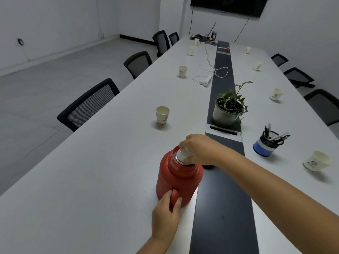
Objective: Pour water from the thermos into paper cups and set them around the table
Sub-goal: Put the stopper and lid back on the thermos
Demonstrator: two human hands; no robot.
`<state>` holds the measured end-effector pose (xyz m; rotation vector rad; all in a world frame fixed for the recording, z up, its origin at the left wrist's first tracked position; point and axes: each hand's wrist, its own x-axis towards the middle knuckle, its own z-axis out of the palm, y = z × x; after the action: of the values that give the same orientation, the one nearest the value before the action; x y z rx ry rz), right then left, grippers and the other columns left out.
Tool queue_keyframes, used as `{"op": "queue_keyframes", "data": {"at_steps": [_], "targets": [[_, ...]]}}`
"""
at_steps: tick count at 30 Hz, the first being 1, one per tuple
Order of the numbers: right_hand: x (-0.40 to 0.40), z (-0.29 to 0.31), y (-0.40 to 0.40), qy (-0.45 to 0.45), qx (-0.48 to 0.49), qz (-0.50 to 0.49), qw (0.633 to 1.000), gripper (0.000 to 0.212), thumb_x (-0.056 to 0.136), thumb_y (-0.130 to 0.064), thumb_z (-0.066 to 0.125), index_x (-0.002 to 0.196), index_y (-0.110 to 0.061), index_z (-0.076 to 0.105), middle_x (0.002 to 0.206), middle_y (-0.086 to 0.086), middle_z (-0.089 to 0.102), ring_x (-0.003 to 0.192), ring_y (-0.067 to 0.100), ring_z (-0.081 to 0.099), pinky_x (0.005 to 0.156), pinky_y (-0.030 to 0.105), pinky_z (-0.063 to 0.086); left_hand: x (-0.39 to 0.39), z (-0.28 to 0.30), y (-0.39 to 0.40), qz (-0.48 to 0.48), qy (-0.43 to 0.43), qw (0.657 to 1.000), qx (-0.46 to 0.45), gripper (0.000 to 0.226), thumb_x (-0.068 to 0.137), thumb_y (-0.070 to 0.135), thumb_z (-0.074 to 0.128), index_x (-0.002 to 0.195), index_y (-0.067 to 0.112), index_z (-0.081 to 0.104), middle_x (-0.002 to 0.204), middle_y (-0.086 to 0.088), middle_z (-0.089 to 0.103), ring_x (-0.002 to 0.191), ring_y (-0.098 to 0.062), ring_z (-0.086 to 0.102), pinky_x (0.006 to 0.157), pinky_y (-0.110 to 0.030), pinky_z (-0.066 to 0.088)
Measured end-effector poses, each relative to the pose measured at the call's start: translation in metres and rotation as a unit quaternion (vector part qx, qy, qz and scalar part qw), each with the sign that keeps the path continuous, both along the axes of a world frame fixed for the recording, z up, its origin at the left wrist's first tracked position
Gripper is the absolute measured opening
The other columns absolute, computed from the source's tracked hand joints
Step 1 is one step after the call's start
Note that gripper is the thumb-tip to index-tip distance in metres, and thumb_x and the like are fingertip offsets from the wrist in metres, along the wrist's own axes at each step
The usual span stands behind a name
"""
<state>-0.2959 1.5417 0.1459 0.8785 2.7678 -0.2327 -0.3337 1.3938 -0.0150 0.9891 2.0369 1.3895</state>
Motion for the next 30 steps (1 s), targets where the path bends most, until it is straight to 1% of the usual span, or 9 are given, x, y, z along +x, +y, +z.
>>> {"op": "queue_keyframes", "data": {"at_steps": [7,11,14,16,19,22,25,27,30], "targets": [[0.003,-0.009,0.0,0.078,-0.024,-0.033,0.996,0.033,0.083,-0.026,0.057,0.111,-0.01,0.058,0.106,0.012,0.055,0.095,0.024,0.051,0.07,0.027,0.036,-0.014,-0.005,-0.001,-0.001,0.017,1.0,-0.017,0.03,0.079,0.009,0.066,0.109,0.005,0.064,0.099,-0.01,0.069,0.085,-0.02,0.06,0.081,-0.026,0.045],[0.012,-0.029,-0.004,0.222,-0.058,-0.061,0.971,0.033,0.083,-0.036,0.058,0.108,-0.014,0.061,0.098,0.005,0.057,0.083,0.013,0.046,0.066,0.023,0.032,-0.031,0.004,0.004,-0.013,0.014,1.0,-0.006,0.022,0.084,0.011,0.059,0.106,0.013,0.055,0.099,-0.005,0.062,0.089,-0.021,0.057,0.073,-0.02,0.042],[0.033,-0.05,0.007,0.416,-0.104,-0.179,0.886,0.028,0.083,-0.028,0.06,0.108,-0.015,0.063,0.086,-0.012,0.057,0.074,-0.001,0.047,0.064,0.01,0.035,-0.035,0.006,0.009,-0.031,0.006,0.999,0.015,0.029,0.088,0.013,0.054,0.11,0.025,0.04,0.088,0.009,0.051,0.085,-0.013,0.056,0.066,-0.007,0.039],[0.05,-0.073,0.023,0.472,-0.094,-0.303,0.823,0.025,0.085,-0.022,0.058,0.108,-0.012,0.061,0.086,-0.012,0.057,0.074,-0.001,0.05,0.065,0.007,0.038,-0.036,0.004,0.012,-0.045,0.009,0.999,0.027,0.041,0.091,0.014,0.048,0.122,0.031,0.029,0.087,0.007,0.051,0.08,-0.008,0.055,0.067,-0.006,0.04],[0.07,-0.115,0.058,0.414,-0.15,-0.475,0.762,0.039,0.089,-0.028,0.051,0.122,-0.007,0.048,0.097,0.003,0.06,0.085,0.015,0.053,0.076,0.029,0.044,-0.035,-0.004,0.016,-0.052,0.027,0.998,0.033,0.042,0.092,0.022,0.04,0.127,0.032,0.02,0.098,-0.016,0.062,0.085,-0.023,0.061,0.073,-0.013,0.042],[0.075,-0.146,0.088,0.353,-0.227,-0.578,0.7,0.054,0.088,-0.037,0.05,0.126,0.0,0.037,0.109,0.019,0.058,0.085,0.027,0.057,0.078,0.042,0.051,-0.034,-0.009,0.016,-0.045,0.036,0.998,0.034,0.046,0.09,0.024,0.041,0.126,0.036,0.014,0.105,-0.024,0.062,0.093,-0.03,0.061,0.071,-0.006,0.039],[0.063,-0.167,0.109,0.324,-0.274,-0.635,0.645,0.053,0.088,-0.039,0.049,0.12,0.003,0.042,0.087,0.018,0.06,0.06,0.023,0.055,0.051,0.032,0.046,-0.036,-0.013,0.017,-0.046,0.03,0.998,0.033,0.055,0.09,0.02,0.044,0.124,0.038,0.005,0.106,-0.027,0.061,0.096,-0.033,0.061,0.076,-0.005,0.04],[0.054,-0.178,0.12,0.305,-0.327,-0.664,0.6,0.043,0.092,-0.031,0.042,0.116,0.005,0.046,0.067,0.014,0.054,0.052,0.021,0.049,0.045,0.028,0.039,-0.038,-0.015,0.018,-0.035,0.025,0.998,0.037,0.054,0.084,0.027,0.042,0.123,0.039,0.006,0.105,-0.028,0.062,0.096,-0.034,0.061,0.076,0.0,0.038],[0.044,-0.181,0.127,0.32,-0.36,-0.677,0.557,0.037,0.09,-0.01,0.031,0.123,0.002,0.043,0.064,0.014,0.049,0.05,0.019,0.045,0.031,0.016,0.039,-0.041,-0.016,0.02,-0.038,0.018,0.998,0.036,0.054,0.08,0.028,0.041,0.123,0.037,0.009,0.107,-0.031,0.06,0.099,-0.037,0.06,0.077,0.001,0.037]]}}
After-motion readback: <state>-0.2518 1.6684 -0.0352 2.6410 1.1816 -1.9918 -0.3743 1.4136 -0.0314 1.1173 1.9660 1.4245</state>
